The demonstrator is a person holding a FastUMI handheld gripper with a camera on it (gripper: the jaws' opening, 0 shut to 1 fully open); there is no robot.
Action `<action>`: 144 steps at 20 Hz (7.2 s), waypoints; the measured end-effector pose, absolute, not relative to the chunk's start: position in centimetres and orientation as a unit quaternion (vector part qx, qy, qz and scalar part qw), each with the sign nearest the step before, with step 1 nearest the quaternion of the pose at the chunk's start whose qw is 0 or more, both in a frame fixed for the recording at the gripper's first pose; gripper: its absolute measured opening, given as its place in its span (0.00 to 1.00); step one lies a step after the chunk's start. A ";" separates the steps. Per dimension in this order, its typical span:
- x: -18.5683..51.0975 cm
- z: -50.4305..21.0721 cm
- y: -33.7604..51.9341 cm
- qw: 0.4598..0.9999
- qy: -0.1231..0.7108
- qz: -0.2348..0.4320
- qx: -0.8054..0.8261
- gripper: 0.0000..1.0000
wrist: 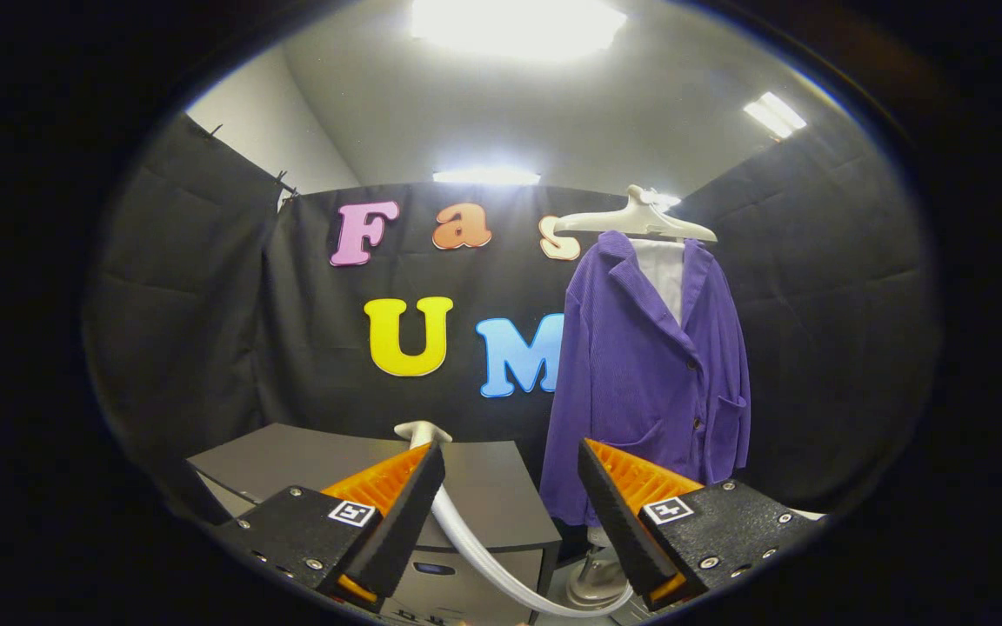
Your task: Iron the clothes twice with a garment steamer, once on the left side and once on the right side.
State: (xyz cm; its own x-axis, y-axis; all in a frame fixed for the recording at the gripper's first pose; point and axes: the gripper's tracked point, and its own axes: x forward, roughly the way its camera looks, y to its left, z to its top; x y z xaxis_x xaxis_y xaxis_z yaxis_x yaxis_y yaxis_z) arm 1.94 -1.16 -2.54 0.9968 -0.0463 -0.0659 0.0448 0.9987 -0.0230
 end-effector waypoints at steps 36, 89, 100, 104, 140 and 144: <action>23.1 -8.4 8.4 0.928 0.303 0.057 0.209 0.94; 9.2 -6.7 -3.9 0.969 0.242 0.046 0.006 0.36; 4.0 -3.2 -16.5 0.978 0.206 0.007 -0.040 0.36; 5.5 -1.1 -19.2 0.982 0.185 -0.021 -0.043 0.35; 18.6 -7.0 -22.7 0.983 0.162 -0.083 -0.011 0.36; 18.2 -10.8 -22.7 0.977 0.197 -0.084 -0.009 0.36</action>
